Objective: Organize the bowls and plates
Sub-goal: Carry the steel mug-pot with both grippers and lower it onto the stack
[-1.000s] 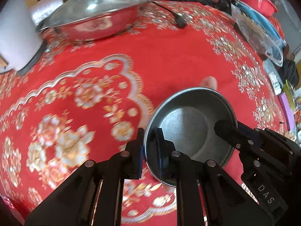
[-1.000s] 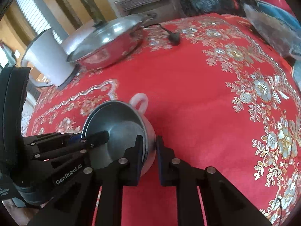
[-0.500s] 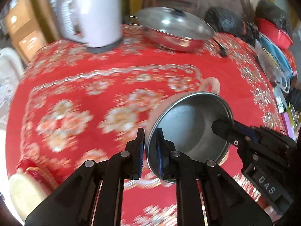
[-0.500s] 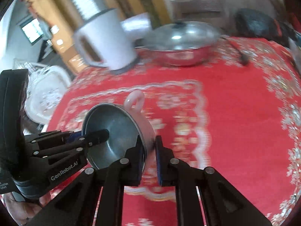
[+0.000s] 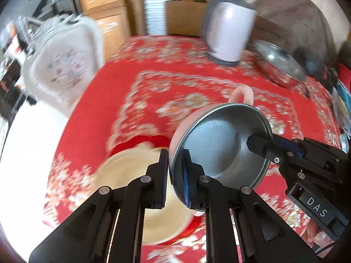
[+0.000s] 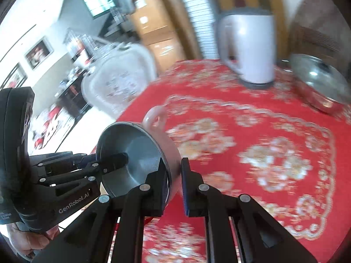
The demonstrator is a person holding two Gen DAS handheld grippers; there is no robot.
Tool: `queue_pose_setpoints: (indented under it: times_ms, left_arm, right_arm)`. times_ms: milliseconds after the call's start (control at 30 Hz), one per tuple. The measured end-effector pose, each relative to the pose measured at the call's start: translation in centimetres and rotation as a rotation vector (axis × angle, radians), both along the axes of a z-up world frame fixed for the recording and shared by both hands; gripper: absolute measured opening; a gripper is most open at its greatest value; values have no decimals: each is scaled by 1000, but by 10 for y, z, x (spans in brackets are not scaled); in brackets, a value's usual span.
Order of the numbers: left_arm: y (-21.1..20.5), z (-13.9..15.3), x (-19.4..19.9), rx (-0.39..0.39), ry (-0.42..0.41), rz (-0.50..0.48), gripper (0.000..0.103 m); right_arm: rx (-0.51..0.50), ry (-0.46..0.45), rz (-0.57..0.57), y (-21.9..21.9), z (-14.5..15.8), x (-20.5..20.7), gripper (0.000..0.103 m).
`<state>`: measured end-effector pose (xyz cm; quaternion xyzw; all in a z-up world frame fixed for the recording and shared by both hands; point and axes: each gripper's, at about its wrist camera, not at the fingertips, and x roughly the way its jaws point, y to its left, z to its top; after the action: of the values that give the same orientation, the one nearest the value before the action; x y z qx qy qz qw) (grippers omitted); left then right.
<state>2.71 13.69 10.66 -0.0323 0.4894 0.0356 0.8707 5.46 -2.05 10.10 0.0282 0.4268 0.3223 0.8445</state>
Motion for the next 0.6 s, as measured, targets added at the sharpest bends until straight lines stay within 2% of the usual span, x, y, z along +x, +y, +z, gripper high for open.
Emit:
queue_pose_setpoints:
  times_ms: [167, 300, 400, 600]
  left_arm:
    - [48, -24, -16, -21, 39, 83, 11]
    - [64, -51, -21, -50, 70, 106, 12]
    - [71, -63, -22, -92, 80, 128, 12]
    - [81, -58, -32, -159, 5, 161, 12]
  right_arm:
    - [-38, 56, 87, 56, -28, -3, 10]
    - [-99, 104, 108, 77, -62, -5, 10]
    - [-100, 147, 123, 82, -75, -6, 12]
    - [-51, 141, 105, 78, -71, -13, 16]
